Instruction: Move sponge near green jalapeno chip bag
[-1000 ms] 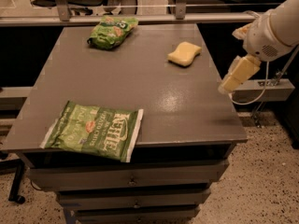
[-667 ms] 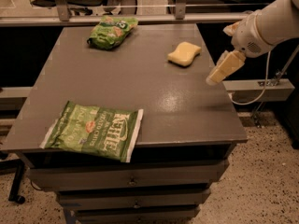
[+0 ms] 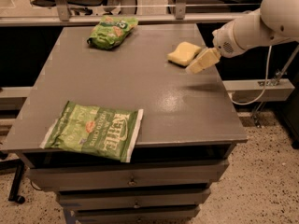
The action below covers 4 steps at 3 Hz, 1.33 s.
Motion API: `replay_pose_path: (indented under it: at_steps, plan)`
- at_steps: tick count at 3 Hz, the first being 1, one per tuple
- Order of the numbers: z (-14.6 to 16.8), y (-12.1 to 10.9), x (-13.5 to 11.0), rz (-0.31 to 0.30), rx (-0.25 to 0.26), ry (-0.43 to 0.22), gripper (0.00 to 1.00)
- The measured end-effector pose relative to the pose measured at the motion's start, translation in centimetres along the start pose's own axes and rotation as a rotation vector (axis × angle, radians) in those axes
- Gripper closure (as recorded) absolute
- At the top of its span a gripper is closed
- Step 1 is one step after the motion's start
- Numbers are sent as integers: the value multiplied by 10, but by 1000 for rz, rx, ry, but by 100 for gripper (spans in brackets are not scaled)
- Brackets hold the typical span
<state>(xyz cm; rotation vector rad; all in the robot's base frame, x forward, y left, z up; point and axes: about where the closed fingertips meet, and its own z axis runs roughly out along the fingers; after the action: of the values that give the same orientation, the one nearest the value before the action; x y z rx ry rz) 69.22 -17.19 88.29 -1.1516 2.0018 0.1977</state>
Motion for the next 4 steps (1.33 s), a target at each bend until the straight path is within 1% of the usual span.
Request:
replay_pose_path:
  at_steps: [1,2,3,4]
  plan:
    - [0,0,0,0,0,0,0]
    - [17,0,-6,15,-7,-28,0]
    - [38,-1,-13,47,0,-73,0]
    - [59,-8,-18,75,16,-114,0]
